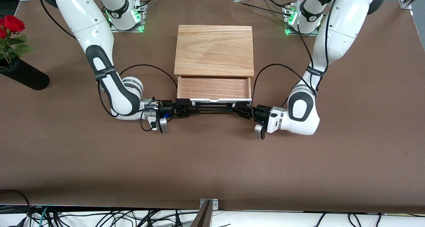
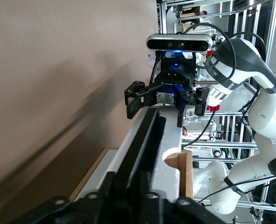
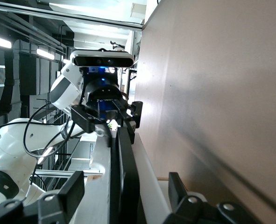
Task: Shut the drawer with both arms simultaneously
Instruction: 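Place both grippers against the white drawer front beside the handle, then push the drawer front into the cabinet with both grippers together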
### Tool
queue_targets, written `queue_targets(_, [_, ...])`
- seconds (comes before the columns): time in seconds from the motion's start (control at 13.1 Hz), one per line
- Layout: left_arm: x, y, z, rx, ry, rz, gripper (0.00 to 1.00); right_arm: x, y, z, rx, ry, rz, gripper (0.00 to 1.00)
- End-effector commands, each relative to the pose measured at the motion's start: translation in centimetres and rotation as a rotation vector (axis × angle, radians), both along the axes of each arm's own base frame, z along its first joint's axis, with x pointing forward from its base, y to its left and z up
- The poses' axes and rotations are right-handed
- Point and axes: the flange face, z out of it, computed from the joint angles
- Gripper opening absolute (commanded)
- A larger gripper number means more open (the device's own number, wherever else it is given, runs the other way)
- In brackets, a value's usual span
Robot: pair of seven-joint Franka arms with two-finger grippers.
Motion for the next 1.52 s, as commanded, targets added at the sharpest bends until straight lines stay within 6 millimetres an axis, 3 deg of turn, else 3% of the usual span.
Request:
queue_targets(0.0, [0.1,-0.5,0.0,-0.037,-0.026,0.006,0.0,0.2,0.4,0.1,0.01,-0.011,-0.02,0.6])
queue_targets(0.23, [0.0,-0.5,0.0,-0.038,-0.025,0.004,0.0,0.2,0.4,0.3,0.011,-0.013,-0.018,0.44])
queue_targets(0.53, [0.2,-0.2,0.0,-0.038,-0.022,0.009,0.0,0.3,0.2,0.5,0.013,-0.016,-0.017,0.37])
queue_targets(0.84, [0.2,-0.1,0.1,-0.037,-0.016,0.011,0.0,0.3,0.0,0.3,0.019,-0.016,-0.016,0.16])
queue_targets(0.99, [0.1,-0.1,0.0,-0.037,-0.016,0.01,0.0,0.2,0.0,0.0,0.028,-0.031,-0.011,0.11])
queue_targets(1.45, [-1.0,0.0,-0.5,-0.068,0.035,-0.032,0.0,-1.3,0.1,-1.5,0.056,0.009,0.017,0.1])
